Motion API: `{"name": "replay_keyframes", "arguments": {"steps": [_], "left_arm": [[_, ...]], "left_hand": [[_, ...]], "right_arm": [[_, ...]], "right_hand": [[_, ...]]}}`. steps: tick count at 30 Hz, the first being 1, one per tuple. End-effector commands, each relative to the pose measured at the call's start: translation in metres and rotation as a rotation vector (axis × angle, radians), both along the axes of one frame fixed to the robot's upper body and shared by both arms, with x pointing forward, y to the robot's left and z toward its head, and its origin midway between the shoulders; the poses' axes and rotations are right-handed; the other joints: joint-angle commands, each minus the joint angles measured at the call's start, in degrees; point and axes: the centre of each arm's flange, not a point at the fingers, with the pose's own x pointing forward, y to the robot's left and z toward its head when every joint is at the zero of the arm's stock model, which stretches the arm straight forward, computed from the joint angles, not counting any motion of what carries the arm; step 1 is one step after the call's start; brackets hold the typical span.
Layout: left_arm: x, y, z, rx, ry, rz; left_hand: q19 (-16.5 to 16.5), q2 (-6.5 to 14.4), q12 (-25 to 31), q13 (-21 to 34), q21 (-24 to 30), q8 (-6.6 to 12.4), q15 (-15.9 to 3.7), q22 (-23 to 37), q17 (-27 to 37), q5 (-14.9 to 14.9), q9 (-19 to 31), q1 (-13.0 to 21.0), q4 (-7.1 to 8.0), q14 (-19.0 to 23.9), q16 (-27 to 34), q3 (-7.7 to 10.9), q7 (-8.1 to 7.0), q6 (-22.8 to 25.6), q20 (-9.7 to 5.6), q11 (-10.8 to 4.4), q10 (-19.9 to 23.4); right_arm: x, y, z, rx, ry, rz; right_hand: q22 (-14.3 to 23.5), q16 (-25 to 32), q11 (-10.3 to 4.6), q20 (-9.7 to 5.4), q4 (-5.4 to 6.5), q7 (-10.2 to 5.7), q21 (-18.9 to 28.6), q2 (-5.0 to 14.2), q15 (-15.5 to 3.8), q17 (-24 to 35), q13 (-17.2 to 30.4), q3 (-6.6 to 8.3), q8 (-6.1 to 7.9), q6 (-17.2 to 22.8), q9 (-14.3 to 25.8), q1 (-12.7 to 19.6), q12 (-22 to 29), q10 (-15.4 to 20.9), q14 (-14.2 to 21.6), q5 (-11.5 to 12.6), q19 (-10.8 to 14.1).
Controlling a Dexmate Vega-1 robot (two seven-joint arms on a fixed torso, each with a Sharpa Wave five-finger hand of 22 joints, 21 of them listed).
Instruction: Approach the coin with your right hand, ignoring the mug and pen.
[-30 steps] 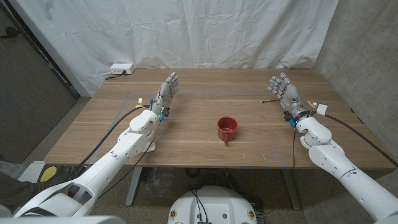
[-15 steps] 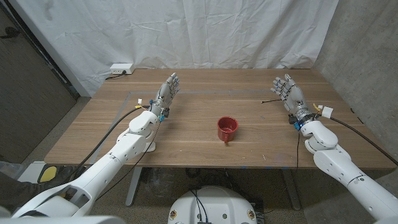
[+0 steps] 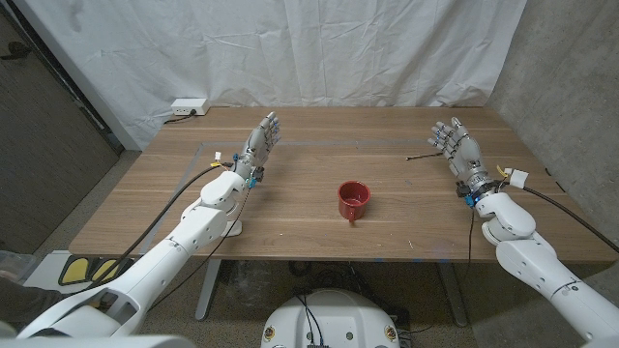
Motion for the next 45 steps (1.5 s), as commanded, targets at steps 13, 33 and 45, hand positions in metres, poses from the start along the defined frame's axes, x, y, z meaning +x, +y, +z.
{"name": "replay_keyframes", "arguments": {"steps": [13, 33, 45], "left_arm": [[0.001, -0.008, 0.007, 0.013, -0.01, -0.015], [-0.012, -0.007, 0.002, 0.008, -0.018, -0.01], [-0.019, -0.007, 0.001, 0.013, -0.011, 0.0]], "left_hand": [[1.0, 0.4, -0.1, 0.2, -0.3, -0.12, -0.07, 0.1, 0.2, -0.1, 0.1, 1.1, -0.33, 0.1, -0.2, -0.06, -0.18, 0.1, -3.99, -0.16, 0.2], [1.3, 0.6, -0.1, 0.2, -0.7, -0.16, -0.06, 0.1, 0.2, -0.2, 0.1, 1.4, -0.42, 0.2, -0.3, -0.23, -0.22, 0.3, -4.13, -0.02, 0.6], [1.7, 0.7, -0.1, 0.2, -0.9, -0.15, 0.0, 0.1, 0.2, -0.3, 0.1, 1.5, -0.37, 0.7, -0.2, -0.4, -0.1, 0.6, -4.46, 0.1, 0.9]], "right_arm": [[-0.015, -0.01, -0.008, -0.027, -0.014, 0.01], [-0.033, -0.024, -0.006, -0.043, -0.028, 0.005], [-0.052, -0.03, -0.009, -0.072, -0.05, -0.006]], "right_hand": [[0.1, 0.2, 0.18, -1.13, -0.35, -0.4, -0.4, 0.07, -0.06, 0.0, 0.2, 0.25, 0.03, 0.5, 0.1, 0.6, 0.2, 0.5, 0.7, 0.4, 0.8], [0.1, 0.2, 0.16, -1.09, -0.48, -0.84, -0.9, 0.05, -0.02, 0.0, 0.2, 0.15, 0.0, 0.6, 0.1, 0.5, 0.1, 0.7, 0.9, 0.5, 1.1], [0.1, 0.1, 0.23, -1.1, -0.57, -1.06, -1.2, 0.08, -0.04, 0.0, 0.2, 0.11, 0.04, 0.9, 0.1, 0.5, 0.1, 0.9, 1.0, 0.5, 1.3]]}}
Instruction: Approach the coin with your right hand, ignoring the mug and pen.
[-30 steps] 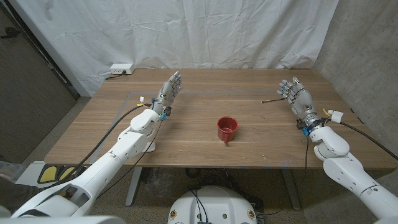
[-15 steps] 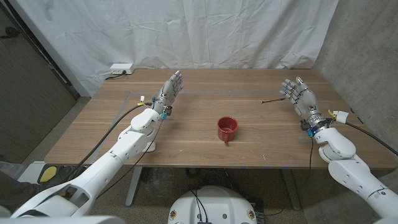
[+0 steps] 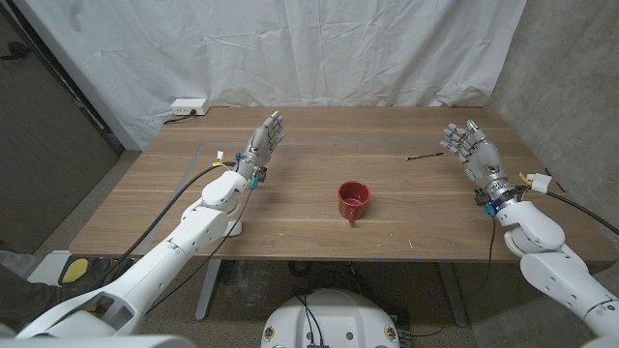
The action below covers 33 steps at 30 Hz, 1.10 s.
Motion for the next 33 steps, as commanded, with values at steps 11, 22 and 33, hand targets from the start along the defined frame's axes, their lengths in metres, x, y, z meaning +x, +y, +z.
{"name": "replay_keyframes", "arguments": {"steps": [11, 22, 33], "left_arm": [[-0.019, -0.003, 0.0, 0.018, 0.011, 0.033], [-0.022, -0.009, -0.001, 0.022, 0.005, 0.026], [-0.02, -0.012, -0.002, 0.021, 0.003, 0.021]], "left_hand": [[1.3, 0.1, 0.2, 0.2, -0.3, 0.04, -0.12, 0.1, 0.1, -0.2, 0.1, 0.4, -0.06, 1.2, 0.3, -0.34, 0.38, 1.1, -4.51, -0.13, 1.7], [0.7, 0.1, -0.1, 0.2, -0.8, -0.15, -0.14, 0.1, 0.1, -0.2, 0.1, 0.4, -0.04, 0.7, 0.0, -0.54, 0.27, 0.9, -4.21, -0.13, 1.3], [0.7, 0.1, -0.1, 0.2, -1.1, -0.22, -0.04, 0.1, 0.1, -0.3, 0.1, 0.4, -0.01, 0.7, 0.0, -0.67, 0.32, 0.9, -4.1, -0.08, 1.3]], "right_arm": [[-0.015, -0.013, -0.009, -0.021, -0.008, -0.002], [-0.032, -0.025, -0.012, -0.02, -0.03, -0.024], [-0.054, -0.034, -0.02, -0.025, -0.041, -0.058]], "right_hand": [[0.1, 0.1, -0.11, -1.47, -0.43, -0.65, -0.4, 0.09, -0.09, 0.0, 0.2, 0.29, 0.11, 0.5, 0.1, 0.5, 0.0, 0.7, 0.7, 0.4, 0.9], [0.1, 0.1, -0.06, -1.46, -0.49, -0.69, -0.6, 0.11, -0.28, 0.0, 0.2, 0.24, 0.15, 0.7, 0.1, 0.5, 0.1, 0.9, 0.9, 0.4, 1.1], [0.1, 0.0, -0.03, -1.4, -0.55, -0.69, -0.9, 0.14, -0.26, 0.1, 0.2, 0.19, 0.12, 0.8, 0.1, 0.5, 0.0, 1.0, 0.9, 0.5, 1.3]]}}
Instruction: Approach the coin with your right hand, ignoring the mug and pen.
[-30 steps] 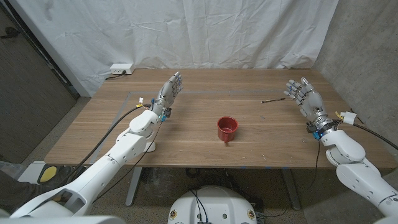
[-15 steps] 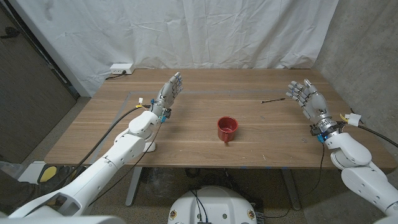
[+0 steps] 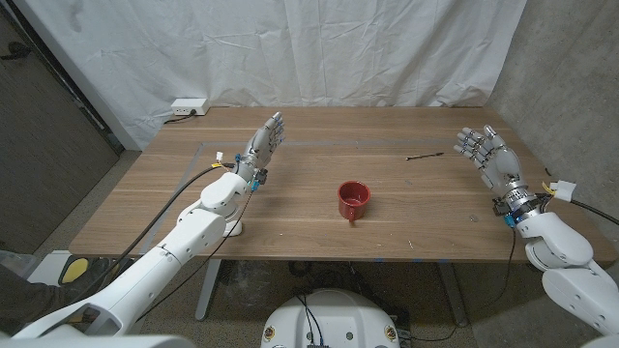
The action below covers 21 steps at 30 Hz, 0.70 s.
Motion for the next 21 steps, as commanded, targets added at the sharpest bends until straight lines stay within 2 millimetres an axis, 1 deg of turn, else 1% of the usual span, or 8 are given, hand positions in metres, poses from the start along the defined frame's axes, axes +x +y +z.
{"name": "replay_keyframes", "arguments": {"steps": [1, 13, 21], "left_arm": [[0.001, -0.005, -0.001, 0.005, -0.006, -0.006], [0.004, -0.006, 0.004, 0.007, -0.016, -0.011], [0.005, -0.007, 0.005, 0.005, -0.022, -0.018]], "left_hand": [[-0.4, 0.1, -0.1, 0.2, -0.2, -0.23, 0.02, 0.1, 0.1, -0.1, 0.1, 0.4, 0.13, -0.3, 0.0, -0.2, 0.21, 0.2, -4.05, 0.02, -0.1], [-0.4, 0.2, -0.2, 0.2, -0.5, -0.27, 0.01, 0.1, 0.1, -0.1, 0.1, 0.4, 0.15, -0.2, -0.1, -0.33, 0.19, 0.2, -3.87, -0.03, 0.0], [-0.3, 0.3, -0.2, 0.2, -0.6, -0.27, 0.06, 0.1, 0.1, -0.2, 0.1, 0.5, 0.16, -0.2, -0.1, -0.43, 0.28, 0.3, -3.82, 0.21, 0.0]], "right_arm": [[-0.021, -0.01, -0.008, -0.007, -0.008, -0.041], [-0.034, -0.014, -0.011, -0.025, -0.01, -0.06], [-0.039, -0.013, -0.014, -0.034, 0.001, -0.073]], "right_hand": [[0.1, 0.0, 0.09, -1.5, -0.31, -0.08, -0.2, 0.14, -0.03, 0.1, 0.2, -0.06, 0.12, 0.2, 0.1, 0.5, 0.0, 0.5, 0.3, 0.3, 0.6], [0.1, -0.1, 0.05, -1.45, -0.38, -0.12, -0.5, 0.16, 0.03, 0.1, 0.2, -0.11, 0.06, 0.2, 0.1, 0.5, 0.0, 0.5, 0.3, 0.3, 0.7], [0.2, -0.1, 0.03, -1.44, -0.43, -0.15, -0.7, 0.18, 0.12, 0.1, 0.2, -0.16, 0.06, 0.3, 0.2, 0.4, -0.1, 0.6, 0.3, 0.4, 0.7]]}}
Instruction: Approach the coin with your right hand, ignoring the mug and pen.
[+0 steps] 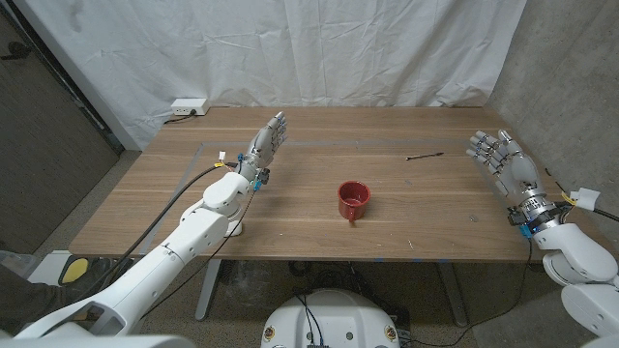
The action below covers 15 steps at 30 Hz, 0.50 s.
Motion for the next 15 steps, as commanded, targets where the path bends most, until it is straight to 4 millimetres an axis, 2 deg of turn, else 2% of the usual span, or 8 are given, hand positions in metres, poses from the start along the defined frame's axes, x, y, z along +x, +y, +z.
{"name": "replay_keyframes", "arguments": {"steps": [1, 15], "left_arm": [[0.003, -0.003, 0.003, -0.001, -0.01, -0.011], [0.007, -0.003, -0.001, -0.001, -0.002, -0.017]], "left_hand": [[-0.3, 0.3, -0.2, 0.2, -0.4, -0.28, 0.06, 0.1, 0.2, -0.2, 0.1, 0.5, -0.07, -0.2, -0.1, -0.21, 0.3, 0.3, -3.79, 0.22, 0.0], [-0.3, 0.3, -0.4, 0.2, -0.7, -0.35, 0.17, 0.1, 0.2, -0.2, 0.1, 0.5, -0.05, -0.4, -0.2, -0.35, 0.37, 0.2, -3.82, 0.08, -0.2]], "right_arm": [[-0.01, -0.001, -0.006, -0.019, 0.014, -0.032], [-0.022, -0.002, -0.015, -0.102, -0.023, -0.192]], "right_hand": [[0.2, -0.1, 0.03, -1.11, -0.28, -0.17, -0.3, 0.19, 0.09, 0.1, 0.2, 0.0, 0.06, 0.4, 0.2, 0.4, -0.1, 0.6, 0.3, 0.4, 0.4], [0.2, -0.2, -0.05, -1.1, -0.39, -0.28, -0.7, 0.23, -0.04, 0.1, 0.2, -0.03, 0.04, 0.4, 0.2, 0.5, -0.1, 0.6, 0.3, 0.5, 0.6]]}}
